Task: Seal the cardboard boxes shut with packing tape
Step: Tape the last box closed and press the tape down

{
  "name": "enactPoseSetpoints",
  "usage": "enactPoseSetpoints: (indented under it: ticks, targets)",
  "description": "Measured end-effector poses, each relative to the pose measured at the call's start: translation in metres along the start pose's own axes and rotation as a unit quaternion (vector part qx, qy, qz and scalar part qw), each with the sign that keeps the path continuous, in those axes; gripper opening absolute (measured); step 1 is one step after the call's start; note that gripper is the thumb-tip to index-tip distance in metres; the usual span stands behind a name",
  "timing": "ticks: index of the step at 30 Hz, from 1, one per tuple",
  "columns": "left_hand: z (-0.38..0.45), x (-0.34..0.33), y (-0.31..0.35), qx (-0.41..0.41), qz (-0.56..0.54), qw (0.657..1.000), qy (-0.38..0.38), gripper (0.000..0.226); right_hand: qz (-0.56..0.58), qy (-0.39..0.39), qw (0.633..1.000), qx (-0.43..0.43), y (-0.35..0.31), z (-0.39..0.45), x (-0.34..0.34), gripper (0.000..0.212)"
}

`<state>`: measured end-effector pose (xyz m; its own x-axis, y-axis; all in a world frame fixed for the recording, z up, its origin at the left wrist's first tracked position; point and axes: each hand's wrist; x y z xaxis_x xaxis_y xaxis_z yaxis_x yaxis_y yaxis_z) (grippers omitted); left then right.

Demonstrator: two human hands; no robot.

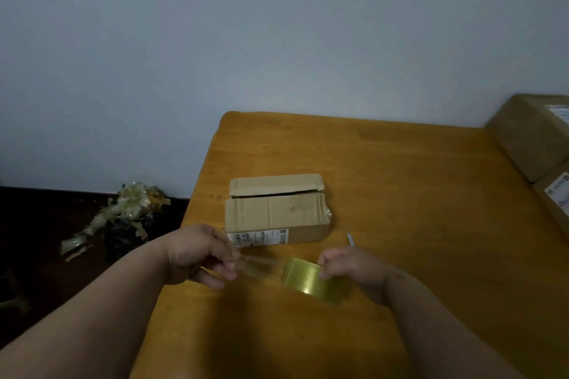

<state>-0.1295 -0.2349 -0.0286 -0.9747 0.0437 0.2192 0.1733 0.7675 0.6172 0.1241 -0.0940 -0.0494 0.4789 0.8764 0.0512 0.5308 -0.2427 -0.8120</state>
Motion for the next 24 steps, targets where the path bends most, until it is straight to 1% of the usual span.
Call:
enactPoseSetpoints:
  ticks: [2,4,5,6,7,8,9,10,12,14,16,17,19,20,21,22,24]
  targets:
    - [-0.003,0.000,0.001,-0.007,-0.011,1.000,-0.023,0.016,-0.009,-0.019,1.000,-0.012,0.005,0.000,0.001,0.015]
    - [-0.005,-0.005,0.006,-0.016,0.029,0.999,-0.035,0.020,-0.116,-0.014,0.993,-0.014,0.009,0.005,-0.001,0.016]
    - [-0.006,-0.007,0.009,-0.023,0.040,0.998,-0.033,0.018,-0.202,0.008,0.979,-0.015,0.011,0.009,-0.003,0.017]
    - [-0.006,-0.009,0.012,-0.031,0.042,0.998,-0.026,0.014,-0.286,0.046,0.957,-0.022,0.013,0.013,-0.005,0.022]
    - [-0.005,-0.010,0.016,-0.037,0.045,0.998,-0.012,0.008,-0.347,0.092,0.933,-0.032,0.016,0.016,-0.008,0.032]
    - [-0.005,-0.010,0.018,-0.043,0.049,0.998,0.008,0.006,-0.372,0.133,0.918,-0.035,0.017,0.017,-0.009,0.040]
    - [-0.003,-0.009,0.018,-0.043,0.049,0.997,0.035,0.012,-0.363,0.158,0.918,-0.029,0.018,0.018,-0.008,0.043]
    - [-0.002,-0.006,0.017,-0.039,0.038,0.996,0.066,0.016,-0.333,0.158,0.930,-0.022,0.018,0.018,-0.004,0.039]
    - [-0.001,-0.002,0.013,-0.024,0.013,0.994,0.110,0.017,-0.215,0.109,0.970,-0.007,0.017,0.014,0.003,0.038]
    - [-0.001,0.001,0.012,-0.020,-0.009,0.992,0.128,0.016,-0.098,0.065,0.993,0.003,0.015,0.009,0.006,0.040]
    - [0.000,0.001,0.012,-0.023,-0.060,0.988,0.144,0.018,-0.019,0.052,0.998,0.002,0.015,0.008,0.010,0.048]
    - [0.002,0.001,0.013,-0.024,-0.090,0.985,0.147,0.019,0.017,0.051,0.999,-0.001,0.018,0.009,0.012,0.047]
    - [0.004,0.001,0.013,-0.020,-0.129,0.979,0.156,0.022,0.085,0.063,0.994,0.000,0.023,0.011,0.014,0.029]
    - [0.005,0.001,0.012,-0.018,-0.136,0.976,0.168,0.021,0.106,0.070,0.992,0.003,0.025,0.012,0.015,0.021]
    - [0.007,0.000,0.012,-0.019,-0.127,0.974,0.184,0.020,0.112,0.077,0.991,0.007,0.027,0.011,0.015,0.018]
    - [0.007,-0.001,0.012,-0.022,-0.100,0.974,0.202,0.020,0.095,0.080,0.992,0.009,0.028,0.011,0.016,0.018]
    - [0.008,-0.004,0.015,-0.033,-0.029,0.972,0.231,0.022,0.012,0.080,0.997,0.005,0.026,0.013,0.016,0.023]
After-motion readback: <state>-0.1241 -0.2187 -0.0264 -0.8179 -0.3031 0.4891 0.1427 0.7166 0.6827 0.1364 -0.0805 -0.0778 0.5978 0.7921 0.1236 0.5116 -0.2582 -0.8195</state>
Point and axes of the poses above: each hand's wrist, its own z-axis towards the middle knuckle, its own x-axis out of the back of the hand, y = z × x, and after that the axes turned 12 degrees about z, right-handed
